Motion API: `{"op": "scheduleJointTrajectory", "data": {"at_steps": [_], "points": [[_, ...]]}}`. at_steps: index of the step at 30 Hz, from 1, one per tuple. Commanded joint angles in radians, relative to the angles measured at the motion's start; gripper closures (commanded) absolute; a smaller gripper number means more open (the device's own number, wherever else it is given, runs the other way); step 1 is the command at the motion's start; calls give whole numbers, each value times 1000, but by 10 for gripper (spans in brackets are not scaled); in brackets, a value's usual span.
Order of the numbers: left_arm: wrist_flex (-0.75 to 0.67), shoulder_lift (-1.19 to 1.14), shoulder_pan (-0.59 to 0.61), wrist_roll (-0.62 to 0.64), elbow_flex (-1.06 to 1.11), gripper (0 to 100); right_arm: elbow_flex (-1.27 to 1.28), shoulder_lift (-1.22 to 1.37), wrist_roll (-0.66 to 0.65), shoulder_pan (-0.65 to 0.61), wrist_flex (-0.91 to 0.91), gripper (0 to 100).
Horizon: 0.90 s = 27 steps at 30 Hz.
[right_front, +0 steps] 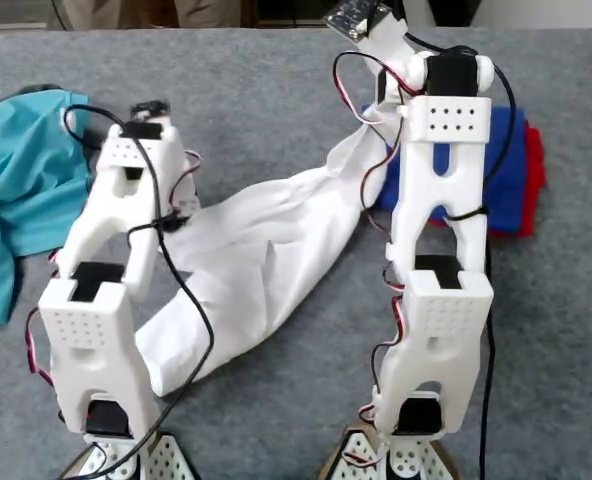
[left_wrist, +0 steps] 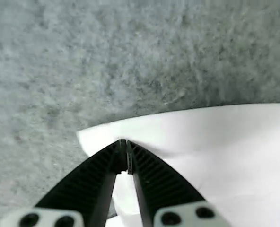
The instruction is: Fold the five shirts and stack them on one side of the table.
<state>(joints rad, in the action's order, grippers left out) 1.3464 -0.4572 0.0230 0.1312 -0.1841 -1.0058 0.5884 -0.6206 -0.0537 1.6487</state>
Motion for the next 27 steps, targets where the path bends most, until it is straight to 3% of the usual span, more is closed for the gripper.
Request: {"op": "scheduleJointTrajectory", "data": {"at_steps": [1,4,9,12,21,27], "points": [[5,105,44,-3,-32,982,-39,-10,-8,19,-15,998],[64,125,69,-3,-41,978,-39,-10,-8,19,-15,998],[133,105,81,41,-32,826,-39,-10,-8,19,-15,998],[135,61,83,112,-40,797,-39,-10,-8,19,-15,998],[72,-188,60,118,-60,802,-39,-10,-8,19,-15,998],[68,-259,75,118,-196,967,-39,-10,-8,19,-15,998]]}}
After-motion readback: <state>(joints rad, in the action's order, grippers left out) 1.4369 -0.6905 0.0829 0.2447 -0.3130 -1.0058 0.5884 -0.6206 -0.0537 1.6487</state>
